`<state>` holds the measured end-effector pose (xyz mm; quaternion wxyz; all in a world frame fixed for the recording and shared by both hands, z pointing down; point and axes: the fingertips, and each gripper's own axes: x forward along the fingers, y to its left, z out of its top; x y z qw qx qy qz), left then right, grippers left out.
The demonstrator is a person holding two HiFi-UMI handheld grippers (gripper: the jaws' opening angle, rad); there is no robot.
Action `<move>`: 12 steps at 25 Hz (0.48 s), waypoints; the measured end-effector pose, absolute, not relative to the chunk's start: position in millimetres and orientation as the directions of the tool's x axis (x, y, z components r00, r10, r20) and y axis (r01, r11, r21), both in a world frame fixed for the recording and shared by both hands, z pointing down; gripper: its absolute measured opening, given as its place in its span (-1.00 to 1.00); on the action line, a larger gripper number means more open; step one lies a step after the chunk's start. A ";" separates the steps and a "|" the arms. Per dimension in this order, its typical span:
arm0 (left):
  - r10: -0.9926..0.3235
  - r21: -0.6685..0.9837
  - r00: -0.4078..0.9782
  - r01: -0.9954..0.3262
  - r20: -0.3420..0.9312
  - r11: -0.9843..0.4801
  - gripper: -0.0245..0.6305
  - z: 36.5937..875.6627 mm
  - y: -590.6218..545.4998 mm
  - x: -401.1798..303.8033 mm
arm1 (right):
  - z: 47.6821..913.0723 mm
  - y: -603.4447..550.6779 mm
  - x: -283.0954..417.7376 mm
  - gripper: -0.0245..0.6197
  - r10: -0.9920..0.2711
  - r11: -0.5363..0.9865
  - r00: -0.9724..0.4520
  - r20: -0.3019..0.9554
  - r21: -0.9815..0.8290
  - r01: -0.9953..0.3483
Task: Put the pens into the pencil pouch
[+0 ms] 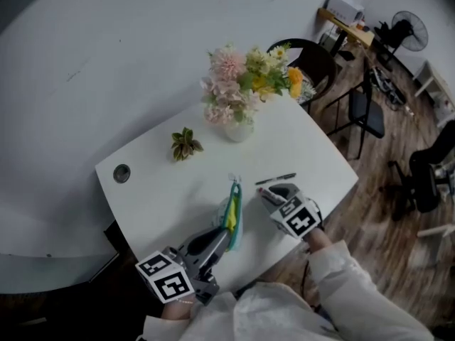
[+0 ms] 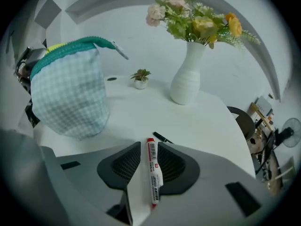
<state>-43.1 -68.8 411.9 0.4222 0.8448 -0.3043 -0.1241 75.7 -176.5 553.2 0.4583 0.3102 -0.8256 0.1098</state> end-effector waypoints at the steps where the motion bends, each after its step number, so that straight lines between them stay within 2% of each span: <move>1: -0.617 0.785 0.785 -0.413 0.050 -0.461 -0.83 412.5 -68.5 -42.3 | 556.4 -178.2 77.2 -0.64 -0.402 0.790 -0.375 0.835 0.109 -0.603; 7: -0.620 0.780 0.782 -0.422 0.056 -0.462 -0.83 413.9 -68.9 -40.5 | 572.8 -182.4 78.8 -0.64 -0.334 0.810 -0.343 0.878 0.081 -0.581; 12: -0.625 0.781 0.778 -0.428 0.063 -0.455 -0.83 414.5 -68.6 -40.6 | 574.8 -183.0 79.0 -0.64 -0.330 0.798 -0.343 0.880 0.066 -0.599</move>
